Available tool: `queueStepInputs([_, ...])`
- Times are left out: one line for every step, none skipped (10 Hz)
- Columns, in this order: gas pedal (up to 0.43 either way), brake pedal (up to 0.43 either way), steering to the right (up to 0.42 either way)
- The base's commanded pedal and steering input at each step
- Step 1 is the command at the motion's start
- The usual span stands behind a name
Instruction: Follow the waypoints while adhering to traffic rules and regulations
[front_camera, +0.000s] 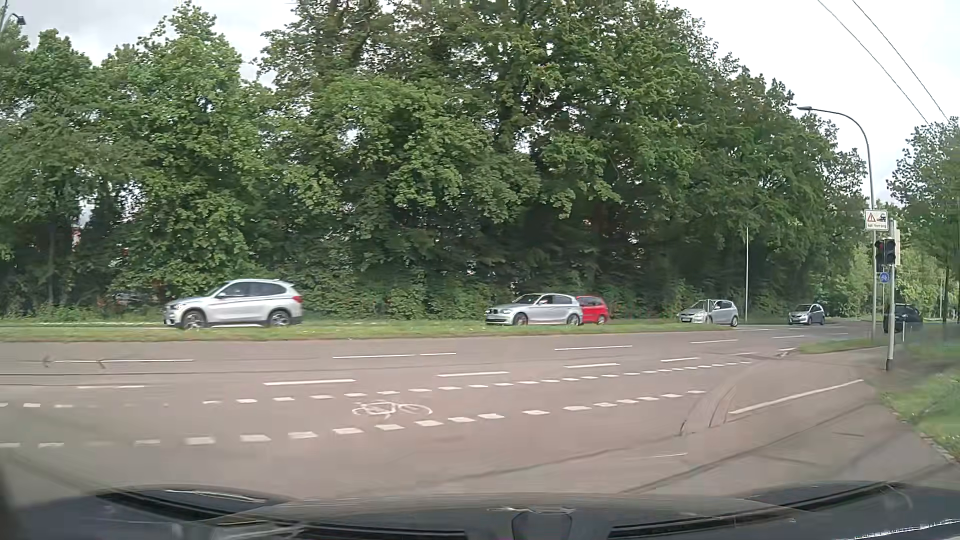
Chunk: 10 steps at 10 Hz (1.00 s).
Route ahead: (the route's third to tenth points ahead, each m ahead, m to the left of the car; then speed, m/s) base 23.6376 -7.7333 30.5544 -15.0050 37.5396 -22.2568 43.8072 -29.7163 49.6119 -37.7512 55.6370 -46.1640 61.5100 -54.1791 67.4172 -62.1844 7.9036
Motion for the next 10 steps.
queueStepInputs([0.079,0.0,0.172])
queueStepInputs([0.087,0.0,0.172])
queueStepInputs([0.087,0.0,0.173])
queueStepInputs([0.11,0.0,0.172])
queueStepInputs([0.11,0.0,0.174])
queueStepInputs([0.11,0.0,0.177])
queueStepInputs([0.11,0.0,0.176])
queueStepInputs([0.11,0.0,0.172])
queueStepInputs([0.11,0.0,0.169])
queueStepInputs([0.11,0.0,0.167])
